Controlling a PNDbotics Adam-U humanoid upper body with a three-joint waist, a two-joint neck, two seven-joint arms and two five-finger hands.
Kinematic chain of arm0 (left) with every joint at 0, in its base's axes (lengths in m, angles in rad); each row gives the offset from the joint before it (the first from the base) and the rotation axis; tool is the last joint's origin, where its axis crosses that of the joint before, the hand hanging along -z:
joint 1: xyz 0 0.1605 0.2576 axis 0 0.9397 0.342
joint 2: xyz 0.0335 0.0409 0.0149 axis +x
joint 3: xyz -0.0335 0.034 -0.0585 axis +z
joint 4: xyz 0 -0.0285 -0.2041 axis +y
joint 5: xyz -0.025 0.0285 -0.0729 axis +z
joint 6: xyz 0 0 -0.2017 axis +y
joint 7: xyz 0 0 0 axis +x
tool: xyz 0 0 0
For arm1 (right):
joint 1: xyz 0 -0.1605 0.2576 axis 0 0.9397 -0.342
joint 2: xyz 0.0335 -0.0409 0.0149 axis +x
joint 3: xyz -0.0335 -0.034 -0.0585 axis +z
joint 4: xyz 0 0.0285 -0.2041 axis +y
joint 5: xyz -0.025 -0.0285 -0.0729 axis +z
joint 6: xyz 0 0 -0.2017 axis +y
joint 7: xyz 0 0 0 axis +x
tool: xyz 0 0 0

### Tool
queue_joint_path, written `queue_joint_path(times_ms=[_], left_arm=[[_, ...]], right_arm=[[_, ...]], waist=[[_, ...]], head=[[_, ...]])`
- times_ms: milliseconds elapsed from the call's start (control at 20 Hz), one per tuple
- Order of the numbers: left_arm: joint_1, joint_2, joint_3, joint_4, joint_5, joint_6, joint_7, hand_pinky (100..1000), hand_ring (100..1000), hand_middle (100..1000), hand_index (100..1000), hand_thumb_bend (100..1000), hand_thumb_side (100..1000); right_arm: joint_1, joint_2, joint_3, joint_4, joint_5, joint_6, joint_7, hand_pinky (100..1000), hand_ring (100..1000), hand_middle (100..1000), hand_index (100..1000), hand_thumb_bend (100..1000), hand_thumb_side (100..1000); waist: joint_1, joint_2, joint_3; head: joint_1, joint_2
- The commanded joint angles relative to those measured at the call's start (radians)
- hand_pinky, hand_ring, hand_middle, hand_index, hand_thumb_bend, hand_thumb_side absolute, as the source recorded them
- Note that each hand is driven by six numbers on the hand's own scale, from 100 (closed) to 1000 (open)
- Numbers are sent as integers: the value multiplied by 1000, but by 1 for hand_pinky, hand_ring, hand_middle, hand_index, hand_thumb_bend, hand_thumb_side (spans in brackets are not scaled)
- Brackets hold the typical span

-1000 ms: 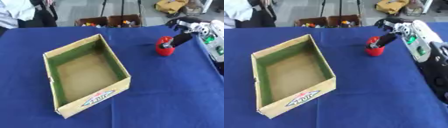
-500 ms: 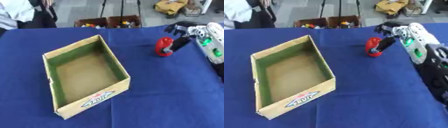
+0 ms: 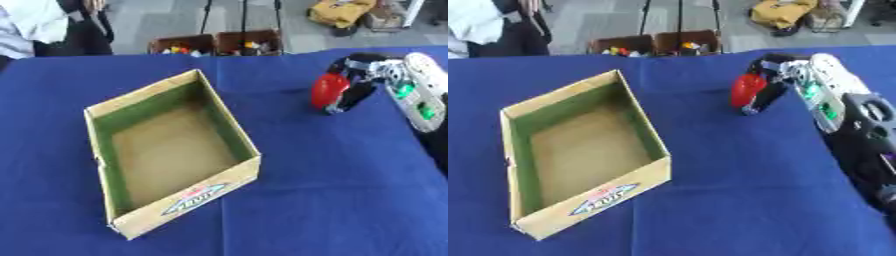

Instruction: Pick up objects on the table and place them in the box.

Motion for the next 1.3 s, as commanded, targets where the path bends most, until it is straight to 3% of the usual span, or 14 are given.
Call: queue_joint_path(times_ms=[50,400,900,1300], left_arm=[[-11,17,10,-16,0,1,5,610,783,795,865,100,820],[-12,16,10,-16,1,1,9,610,784,793,859,100,813],[-12,16,14,-16,6,9,29,616,787,788,844,100,795],[-12,17,15,-16,11,24,48,624,791,784,833,100,781]], right_arm=[[-16,-15,-6,-4,-22,7,4,645,750,811,908,551,325],[-18,-9,-19,24,-23,8,-31,630,740,788,883,530,301],[-17,-4,-26,51,-52,15,-39,588,706,789,862,450,102],[-21,-3,-28,52,-81,38,-68,574,684,763,822,388,100]], waist=[[-12,-2,3],[-9,3,6],[-6,5,4],[-4,8,2]], head=[[-2,-11],[-5,-15],[-4,-11],[-6,-9]])
